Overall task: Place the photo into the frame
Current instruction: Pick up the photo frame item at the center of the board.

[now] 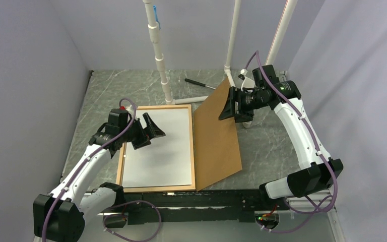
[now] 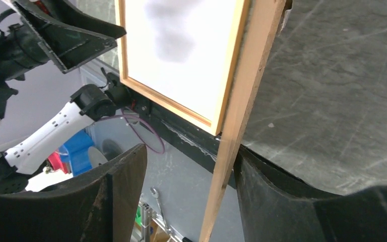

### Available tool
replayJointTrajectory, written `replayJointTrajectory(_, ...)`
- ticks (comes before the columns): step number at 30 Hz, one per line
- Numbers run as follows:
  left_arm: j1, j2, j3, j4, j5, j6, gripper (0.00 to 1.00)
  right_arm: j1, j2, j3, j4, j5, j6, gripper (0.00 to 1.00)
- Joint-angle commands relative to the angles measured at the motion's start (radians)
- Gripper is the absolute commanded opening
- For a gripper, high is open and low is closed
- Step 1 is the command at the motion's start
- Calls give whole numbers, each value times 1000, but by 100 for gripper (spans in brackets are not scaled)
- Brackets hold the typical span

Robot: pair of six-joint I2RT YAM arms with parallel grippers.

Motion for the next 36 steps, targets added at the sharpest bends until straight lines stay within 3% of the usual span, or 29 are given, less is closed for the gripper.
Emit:
replayJointTrajectory(1, -10, -32, 37, 56, 30, -18, 99, 49, -20, 25, 102, -53, 56, 66)
replayJointTrajectory(9, -107, -35, 103, 97, 13, -51, 99, 174, 1, 41, 181, -58, 129, 67)
replayJointTrajectory(15, -173, -38, 161, 117, 8, -74, 99, 213, -12, 51, 253, -96, 163, 84)
replayJointTrajectory(25, -222, -127, 193, 205, 10, -93, 99, 278, -32, -17, 404, -184, 230, 96)
replayJointTrajectory(36, -254, -94, 216, 211, 23, -90, 100, 339, -41, -89, 531, -235, 286, 99)
